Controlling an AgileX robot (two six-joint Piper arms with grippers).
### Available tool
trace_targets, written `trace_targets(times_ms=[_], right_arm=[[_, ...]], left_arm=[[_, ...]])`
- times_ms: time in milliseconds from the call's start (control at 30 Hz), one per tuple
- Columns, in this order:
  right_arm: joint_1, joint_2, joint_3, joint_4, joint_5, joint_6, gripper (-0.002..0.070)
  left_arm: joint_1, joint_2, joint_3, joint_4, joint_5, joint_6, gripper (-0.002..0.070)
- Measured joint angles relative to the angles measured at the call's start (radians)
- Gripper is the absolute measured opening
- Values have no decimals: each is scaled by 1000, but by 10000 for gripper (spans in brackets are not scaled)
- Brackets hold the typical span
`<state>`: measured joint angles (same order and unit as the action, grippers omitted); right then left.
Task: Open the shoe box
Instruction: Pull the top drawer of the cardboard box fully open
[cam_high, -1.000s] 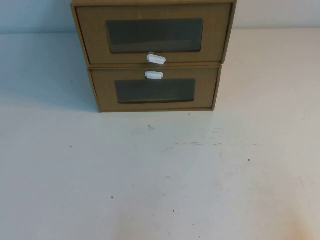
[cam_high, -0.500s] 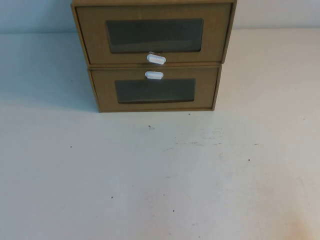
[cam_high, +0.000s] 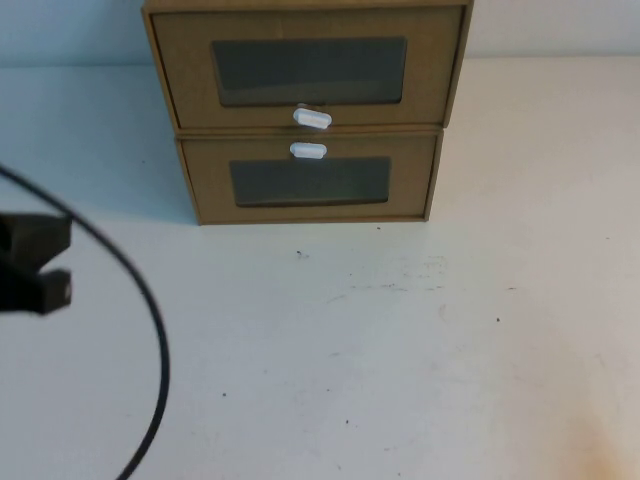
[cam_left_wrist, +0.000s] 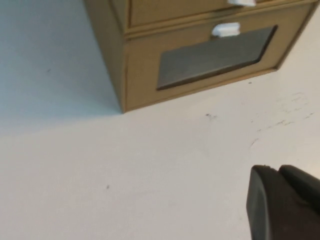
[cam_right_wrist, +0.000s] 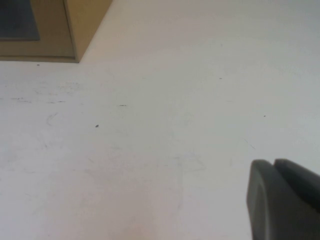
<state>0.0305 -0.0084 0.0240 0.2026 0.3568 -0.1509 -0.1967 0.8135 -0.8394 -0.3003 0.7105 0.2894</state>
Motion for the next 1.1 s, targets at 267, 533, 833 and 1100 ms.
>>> trace_targets(times_ms=[267, 533, 833, 1100], right_arm=[[0, 0, 0, 4, 0, 0, -15], [0, 0, 0, 4, 0, 0, -15], [0, 0, 0, 4, 0, 0, -15], [0, 0, 0, 6, 0, 0, -15]], left_arm=[[-2, 376, -430, -142, 156, 250, -4], [-2, 711, -894, -211, 275, 309, -4], [-2, 1038, -1325, -342, 323, 333, -4], [-25, 1258, -1575, -363, 353, 327, -4]])
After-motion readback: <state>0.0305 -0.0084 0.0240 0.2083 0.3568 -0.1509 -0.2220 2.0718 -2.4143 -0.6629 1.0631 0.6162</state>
